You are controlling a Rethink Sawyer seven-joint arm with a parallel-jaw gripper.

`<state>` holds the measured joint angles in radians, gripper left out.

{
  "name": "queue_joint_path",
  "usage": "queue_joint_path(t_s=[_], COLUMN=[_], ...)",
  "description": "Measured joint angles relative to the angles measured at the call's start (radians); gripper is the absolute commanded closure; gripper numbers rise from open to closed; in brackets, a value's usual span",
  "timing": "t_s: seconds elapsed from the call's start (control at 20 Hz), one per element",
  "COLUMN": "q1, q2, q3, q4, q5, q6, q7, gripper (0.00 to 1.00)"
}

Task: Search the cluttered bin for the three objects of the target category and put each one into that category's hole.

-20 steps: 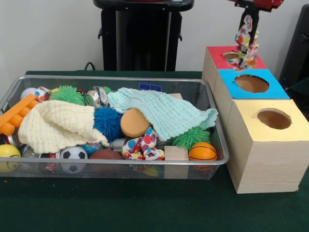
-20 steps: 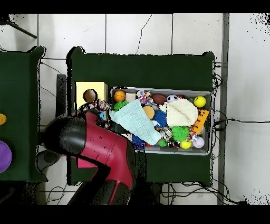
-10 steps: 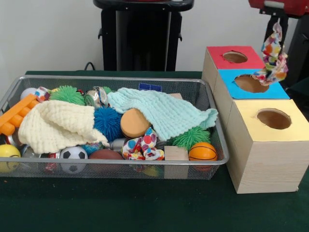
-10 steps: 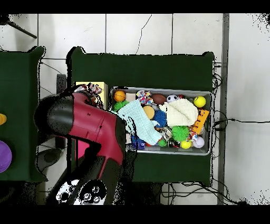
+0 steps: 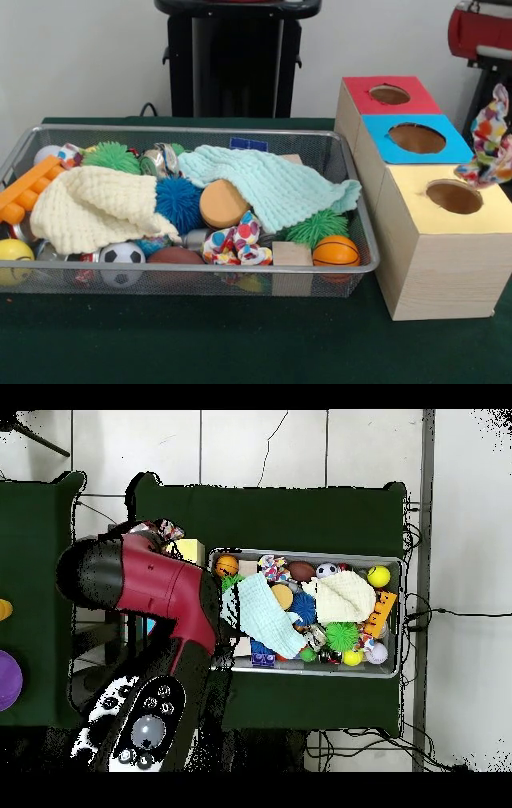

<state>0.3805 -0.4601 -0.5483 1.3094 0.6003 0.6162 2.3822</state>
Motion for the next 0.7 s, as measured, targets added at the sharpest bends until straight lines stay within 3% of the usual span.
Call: queue_joint_path(t_s=[0.25,0.7], q1=[0.0,0.0], q2=[0.051,0.087], q3=[0.0,0.0], q4=[-0.048,-0.056], q5=[0.0,-0.002], q6=[0.0,0.0], q7=[0.031,0.036], gripper=[1.0,1.0])
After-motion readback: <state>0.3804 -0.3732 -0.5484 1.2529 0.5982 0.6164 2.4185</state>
